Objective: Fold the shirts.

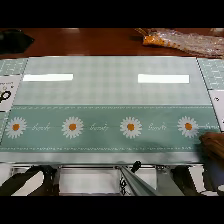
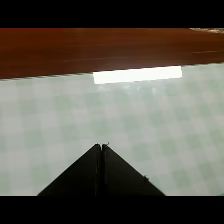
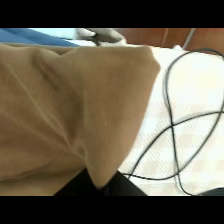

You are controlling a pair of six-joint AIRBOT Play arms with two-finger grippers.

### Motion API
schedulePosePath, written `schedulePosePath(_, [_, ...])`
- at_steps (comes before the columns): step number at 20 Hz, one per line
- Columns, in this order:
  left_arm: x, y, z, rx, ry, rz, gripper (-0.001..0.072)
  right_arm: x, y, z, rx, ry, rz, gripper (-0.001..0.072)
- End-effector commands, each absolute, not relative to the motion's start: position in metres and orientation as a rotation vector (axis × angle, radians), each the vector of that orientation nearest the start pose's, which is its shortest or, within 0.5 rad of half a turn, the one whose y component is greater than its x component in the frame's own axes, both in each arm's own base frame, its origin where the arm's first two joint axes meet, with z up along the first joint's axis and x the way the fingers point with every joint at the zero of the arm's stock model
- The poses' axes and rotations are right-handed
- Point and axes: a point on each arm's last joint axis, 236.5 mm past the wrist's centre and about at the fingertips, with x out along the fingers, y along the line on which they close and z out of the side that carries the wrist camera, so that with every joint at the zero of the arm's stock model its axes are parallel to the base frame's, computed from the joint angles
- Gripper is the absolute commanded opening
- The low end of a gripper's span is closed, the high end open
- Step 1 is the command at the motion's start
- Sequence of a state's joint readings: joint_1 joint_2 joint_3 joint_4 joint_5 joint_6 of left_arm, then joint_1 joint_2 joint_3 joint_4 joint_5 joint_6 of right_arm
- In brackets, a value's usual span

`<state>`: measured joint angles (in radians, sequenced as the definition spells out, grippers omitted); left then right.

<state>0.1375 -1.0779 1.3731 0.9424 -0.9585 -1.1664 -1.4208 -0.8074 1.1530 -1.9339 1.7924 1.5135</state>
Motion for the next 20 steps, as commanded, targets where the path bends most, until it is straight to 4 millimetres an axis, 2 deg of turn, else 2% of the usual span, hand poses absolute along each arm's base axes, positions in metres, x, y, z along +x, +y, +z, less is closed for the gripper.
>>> schedulePosePath(1, [0.437,-0.048,0.246,-0.147,0.518,-0.347,0.0014,-0.080,-0.208,0.135,0.785,1.465,-1.518,0.0021])
schedulePosePath(2, [0.438,-0.048,0.246,-0.148,0.518,-0.346,0.0015,-0.085,-0.208,0.138,0.766,1.486,-1.527,0.0023])
schedulePosePath(4, [0.438,-0.046,0.247,-0.149,0.517,-0.343,0.0014,-0.088,-0.213,0.140,0.737,1.487,-1.542,0.0116])
schedulePosePath(7, [0.438,-0.044,0.255,-0.125,0.497,-0.342,0.0015,-0.095,-0.211,0.143,0.725,1.514,-1.559,0.0138])
schedulePosePath(8, [0.439,-0.043,0.261,-0.121,0.484,-0.340,0.0015,-0.095,-0.210,0.143,0.727,1.514,-1.558,0.0196])
schedulePosePath(10, [0.439,-0.041,0.272,-0.111,0.459,-0.336,0.0015,-0.095,-0.209,0.143,0.734,1.518,-1.556,0.0446])
schedulePosePath(12, [0.440,-0.041,0.276,-0.092,0.444,-0.336,0.0014,-0.094,-0.208,0.143,0.736,1.518,-1.554,0.0456])
schedulePosePath(13, [0.441,-0.040,0.275,-0.090,0.447,-0.334,0.0015,-0.094,-0.209,0.143,0.736,1.515,-1.553,0.0491])
schedulePosePath(15, [0.441,-0.039,0.273,-0.085,0.452,-0.331,0.0014,-0.089,-0.214,0.141,0.727,1.489,-1.538,0.0494])
schedulePosePath(16, [0.442,-0.038,0.271,-0.083,0.458,-0.329,0.0015,-0.082,-0.220,0.139,0.714,1.455,-1.520,0.0494])
schedulePosePath(17, [0.443,-0.038,0.268,-0.084,0.464,-0.331,0.0015,-0.066,-0.232,0.135,0.698,1.385,-1.472,0.0492])
schedulePosePath(18, [0.444,-0.038,0.265,-0.086,0.472,-0.331,0.0015,-0.039,-0.245,0.130,0.684,1.287,-1.391,0.0491])
schedulePosePath(19, [0.447,-0.038,0.261,-0.089,0.482,-0.331,0.0015,-0.003,-0.261,0.131,0.648,1.167,-1.283,0.0490])
schedulePosePath(20, [0.451,-0.037,0.254,-0.090,0.497,-0.331,0.0015,0.039,-0.276,0.141,0.599,1.034,-1.177,0.0487])
